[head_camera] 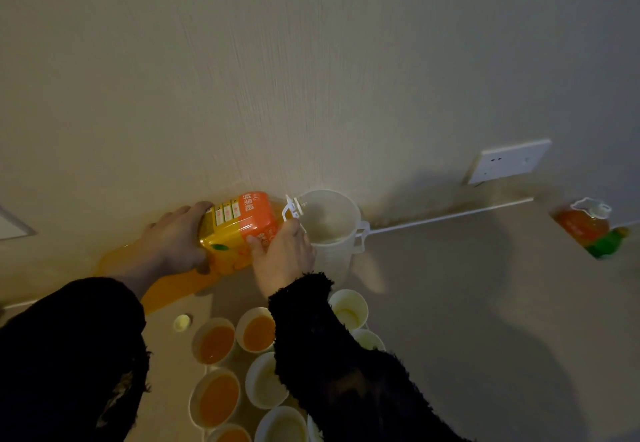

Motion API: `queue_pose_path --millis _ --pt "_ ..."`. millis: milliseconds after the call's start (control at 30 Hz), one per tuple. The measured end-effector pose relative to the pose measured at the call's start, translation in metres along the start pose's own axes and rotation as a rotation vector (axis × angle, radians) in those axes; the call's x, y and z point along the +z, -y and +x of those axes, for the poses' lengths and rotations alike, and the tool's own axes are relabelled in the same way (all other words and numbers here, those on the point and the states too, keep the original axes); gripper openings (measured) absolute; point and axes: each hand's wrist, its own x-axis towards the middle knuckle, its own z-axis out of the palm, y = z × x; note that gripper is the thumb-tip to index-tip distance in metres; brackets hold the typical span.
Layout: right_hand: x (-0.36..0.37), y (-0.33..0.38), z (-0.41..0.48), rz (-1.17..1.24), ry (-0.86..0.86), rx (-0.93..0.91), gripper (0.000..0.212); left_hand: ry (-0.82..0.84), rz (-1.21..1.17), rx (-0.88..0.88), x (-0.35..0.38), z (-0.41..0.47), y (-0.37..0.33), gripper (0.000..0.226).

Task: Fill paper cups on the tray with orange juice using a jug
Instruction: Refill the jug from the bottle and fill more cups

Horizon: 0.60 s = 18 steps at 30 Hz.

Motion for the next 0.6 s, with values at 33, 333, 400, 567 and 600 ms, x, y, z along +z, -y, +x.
queue_pose_path --millis 33,333,400,567,600 --pt "0.0002 -0.0002 -0.0006 0.001 -0.001 -0.001 0.059 0.003 0.012 0.003 -0.0012 -0.0001 -0.0006 0.115" --pt "-0.0014 0.0024 -0.0003 0.032 0.012 0.026 0.058 0.014 0.048 -0.002 -0.0067 0.0016 -0.0006 0.115" --pt "-0.0014 0.0027 -0.0006 0.029 0.013 0.028 0.058 0.018 0.050 -0.002 -0.0077 0.0011 -0.0012 0.114" --pt "-0.0020 0.0031 0.0001 0.039 0.016 0.039 0.058 0.033 0.037 0.004 -0.0095 0.0005 -0.0023 0.114" --pt "-0.0021 0.0030 -0.0003 0.037 0.018 0.039 0.058 0.034 0.039 0.001 -0.0092 0.0002 -0.0026 0.114"
